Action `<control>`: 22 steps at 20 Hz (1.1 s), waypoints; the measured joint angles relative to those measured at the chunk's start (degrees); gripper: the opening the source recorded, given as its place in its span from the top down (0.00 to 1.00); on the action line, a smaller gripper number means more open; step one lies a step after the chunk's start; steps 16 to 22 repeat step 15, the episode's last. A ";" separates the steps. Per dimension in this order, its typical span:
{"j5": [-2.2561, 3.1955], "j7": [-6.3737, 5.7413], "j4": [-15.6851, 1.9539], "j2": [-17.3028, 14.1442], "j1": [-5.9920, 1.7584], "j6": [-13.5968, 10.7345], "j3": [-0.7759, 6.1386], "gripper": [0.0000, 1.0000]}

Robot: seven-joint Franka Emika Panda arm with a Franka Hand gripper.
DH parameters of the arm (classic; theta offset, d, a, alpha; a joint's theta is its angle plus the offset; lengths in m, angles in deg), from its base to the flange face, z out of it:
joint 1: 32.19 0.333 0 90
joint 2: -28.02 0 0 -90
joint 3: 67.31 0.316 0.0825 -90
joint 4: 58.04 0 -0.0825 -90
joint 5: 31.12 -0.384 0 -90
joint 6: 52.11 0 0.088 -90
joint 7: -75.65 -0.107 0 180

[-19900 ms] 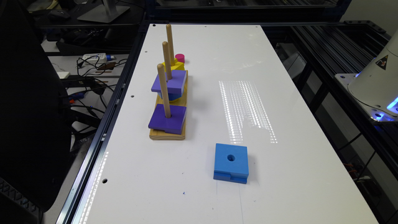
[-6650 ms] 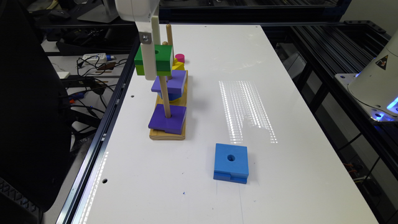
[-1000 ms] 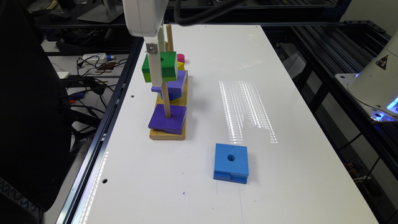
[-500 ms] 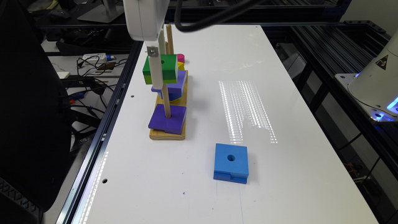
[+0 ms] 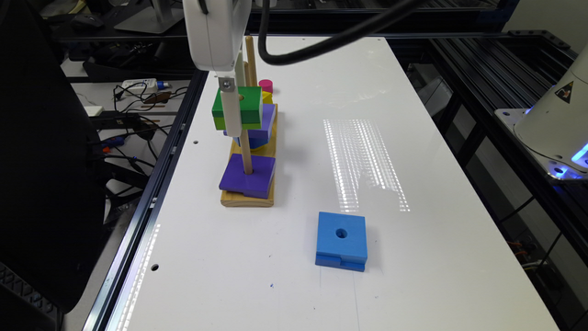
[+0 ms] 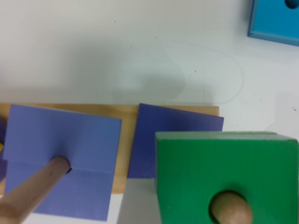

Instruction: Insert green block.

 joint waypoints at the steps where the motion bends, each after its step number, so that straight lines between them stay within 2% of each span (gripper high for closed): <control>1: 0.36 -0.10 0.32 -0.92 0.00 1.22 -0.03 1.00; 2: 0.59 -0.16 0.47 -1.55 -0.01 2.02 -0.06 1.00; 4: 0.72 -0.16 0.50 -2.06 -0.01 2.51 -0.11 1.00; 22: 0.72 -0.16 0.50 -2.06 -0.01 2.51 -0.11 1.00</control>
